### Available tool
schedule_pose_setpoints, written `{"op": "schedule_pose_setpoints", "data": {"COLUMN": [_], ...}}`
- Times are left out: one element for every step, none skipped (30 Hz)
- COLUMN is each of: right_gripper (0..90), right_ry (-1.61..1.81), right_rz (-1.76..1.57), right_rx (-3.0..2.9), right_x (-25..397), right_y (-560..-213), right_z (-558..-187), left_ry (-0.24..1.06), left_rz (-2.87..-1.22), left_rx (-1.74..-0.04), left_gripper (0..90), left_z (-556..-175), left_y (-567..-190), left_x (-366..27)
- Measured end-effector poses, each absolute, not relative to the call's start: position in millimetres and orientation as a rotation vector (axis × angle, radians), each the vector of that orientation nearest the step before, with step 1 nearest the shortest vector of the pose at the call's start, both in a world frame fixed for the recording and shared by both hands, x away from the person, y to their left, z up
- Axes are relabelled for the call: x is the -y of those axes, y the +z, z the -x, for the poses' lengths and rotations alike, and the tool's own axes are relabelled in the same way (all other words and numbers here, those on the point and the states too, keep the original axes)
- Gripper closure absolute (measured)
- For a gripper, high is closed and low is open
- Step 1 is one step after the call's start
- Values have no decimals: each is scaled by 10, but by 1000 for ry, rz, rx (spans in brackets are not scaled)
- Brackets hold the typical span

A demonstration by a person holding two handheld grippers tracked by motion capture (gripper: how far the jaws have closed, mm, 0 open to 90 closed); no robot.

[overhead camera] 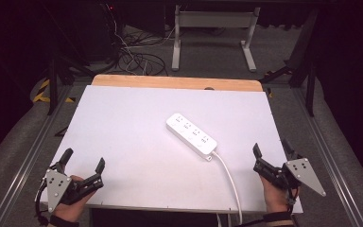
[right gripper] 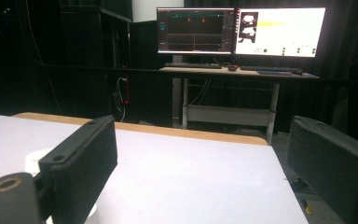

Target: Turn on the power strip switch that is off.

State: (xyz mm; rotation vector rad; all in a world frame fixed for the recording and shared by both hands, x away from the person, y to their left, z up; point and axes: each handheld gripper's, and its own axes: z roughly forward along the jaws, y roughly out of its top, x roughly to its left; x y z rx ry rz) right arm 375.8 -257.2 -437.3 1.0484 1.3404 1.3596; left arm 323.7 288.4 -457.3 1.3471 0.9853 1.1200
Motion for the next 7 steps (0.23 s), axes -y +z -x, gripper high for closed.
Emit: {"op": "schedule_pose_setpoints", "data": {"right_gripper": [90,90,90,90,90,90,90], "right_ry": [1361,1363,1364,1363,1364,1364,1363], "right_rz": [-1051,-1051,-1050,-1050,-1050,-1050,-1049], "right_rx": [-1340,-1339,-1341,-1341,-1343,-1343,-1343], "right_x": [2571,2570,2571,2571,2570,2570,2569], "right_y": [-4374,-4374,-4376,-4379,-4380,-4380,-4380], "right_z": [-3757,-3759,-3763,-3766,-3768,-3768,-3775], "left_ry": [1120,1120,1121,1120,1124,1124,1124], "left_rz": [-1349,-1347,-1346,-1347,-1350,-1350,-1349], "left_rx": [-983,-985,-985,-986,-985,-985,-985], "left_gripper": [28,28,28,28,28,28,28], "left_z": [-3238,-3239,-3240,-3242,-3243,-3243,-3242], "left_y": [-4572,-4572,-4573,-4575,-4575,-4575,-4575], "left_x": [-2885,-2885,-2886,-2884,-2887,-2887,-2888]}}
